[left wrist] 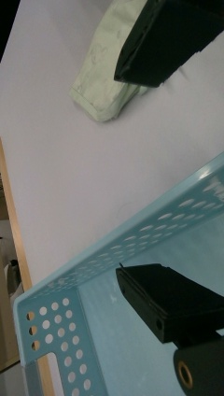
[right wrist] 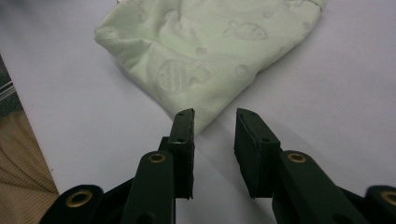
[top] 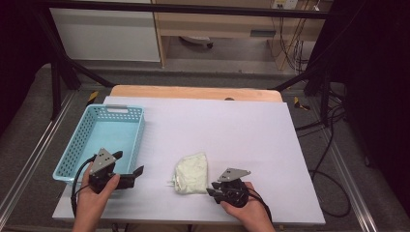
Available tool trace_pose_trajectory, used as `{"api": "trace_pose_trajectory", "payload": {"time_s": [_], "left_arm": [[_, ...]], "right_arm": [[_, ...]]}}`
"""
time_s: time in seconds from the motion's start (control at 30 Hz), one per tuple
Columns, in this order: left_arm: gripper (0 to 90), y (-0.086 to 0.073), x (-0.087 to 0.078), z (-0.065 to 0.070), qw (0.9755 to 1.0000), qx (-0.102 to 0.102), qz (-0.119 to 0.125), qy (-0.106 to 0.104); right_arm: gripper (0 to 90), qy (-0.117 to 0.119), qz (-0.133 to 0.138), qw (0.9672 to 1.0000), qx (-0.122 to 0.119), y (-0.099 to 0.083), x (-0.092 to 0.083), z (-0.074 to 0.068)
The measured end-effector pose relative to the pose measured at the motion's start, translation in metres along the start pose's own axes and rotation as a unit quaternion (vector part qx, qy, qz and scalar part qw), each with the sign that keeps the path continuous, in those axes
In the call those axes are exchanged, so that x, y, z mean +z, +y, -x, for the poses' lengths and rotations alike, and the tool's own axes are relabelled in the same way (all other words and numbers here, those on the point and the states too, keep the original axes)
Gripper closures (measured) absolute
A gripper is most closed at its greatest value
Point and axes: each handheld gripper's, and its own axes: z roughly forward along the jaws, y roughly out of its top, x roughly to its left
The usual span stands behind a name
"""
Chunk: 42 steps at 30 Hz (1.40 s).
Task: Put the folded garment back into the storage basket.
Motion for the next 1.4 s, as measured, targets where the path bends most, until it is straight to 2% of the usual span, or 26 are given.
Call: {"api": "trace_pose_trajectory", "payload": {"time_s": [0.2, 0.37, 0.47, 0.5, 0.57, 0.73, 0.8, 0.9, 0.97, 1.03, 1.13, 1.23, 1.33, 1.4], "left_arm": [[6.1, 0.000, 0.000, 0.000, 1.0000, 0.000, -0.001, 0.000], [6.4, 0.001, -0.002, -0.001, 1.0000, -0.002, 0.003, 0.000], [7.0, 0.002, -0.005, -0.002, 0.9999, -0.006, 0.011, 0.001], [7.4, 0.002, -0.005, -0.002, 0.9999, -0.009, 0.012, -0.001], [7.5, 0.003, -0.006, -0.002, 0.9999, -0.009, 0.009, -0.006], [7.5, 0.010, -0.008, 0.009, 0.9996, -0.011, 0.017, -0.018], [7.1, 0.016, -0.006, 0.019, 0.9995, 0.000, 0.016, -0.027], [7.0, 0.024, 0.004, 0.034, 0.9991, 0.013, 0.006, -0.039], [7.4, 0.030, 0.014, 0.043, 0.9980, 0.024, -0.005, -0.057], [7.6, 0.035, 0.023, 0.050, 0.9974, 0.033, -0.007, -0.063], [7.9, 0.045, 0.037, 0.057, 0.9962, 0.030, -0.006, -0.081], [7.9, 0.055, 0.051, 0.062, 0.9960, 0.043, -0.009, -0.077], [8.4, 0.061, 0.066, 0.064, 0.9964, 0.035, -0.020, -0.075], [9.4, 0.062, 0.075, 0.067, 0.9961, 0.037, -0.029, -0.074]], "right_arm": [[66.0, 0.005, 0.000, 1.0000, 0.002, 0.000, 0.008, -0.002], [63.1, -0.004, -0.001, 1.0000, -0.002, 0.003, 0.018, -0.008], [70.1, -0.011, 0.002, 0.9999, -0.011, 0.004, 0.020, -0.011], [75.3, -0.015, 0.004, 0.9998, -0.016, 0.003, 0.021, -0.012], [85.0, -0.006, 0.003, 0.9999, -0.016, 0.004, 0.021, -0.013], [87.8, -0.004, 0.002, 0.9998, -0.017, 0.001, 0.018, -0.016], [87.9, 0.000, 0.002, 0.9999, -0.013, -0.002, 0.014, -0.015], [87.9, 0.007, -0.001, 1.0000, -0.005, -0.006, 0.008, -0.014], [87.9, 0.010, -0.004, 0.9999, -0.002, -0.008, 0.006, -0.014], [87.9, 0.015, -0.007, 0.9999, -0.001, -0.009, 0.005, -0.014], [87.9, 0.016, -0.013, 0.9998, -0.002, -0.009, 0.004, -0.014], [87.7, 0.015, -0.016, 0.9997, -0.006, -0.008, 0.005, -0.014], [87.8, 0.017, -0.018, 0.9997, -0.006, -0.008, 0.005, -0.014], [87.9, 0.017, -0.023, 0.9995, -0.012, -0.007, 0.004, -0.014]]}}
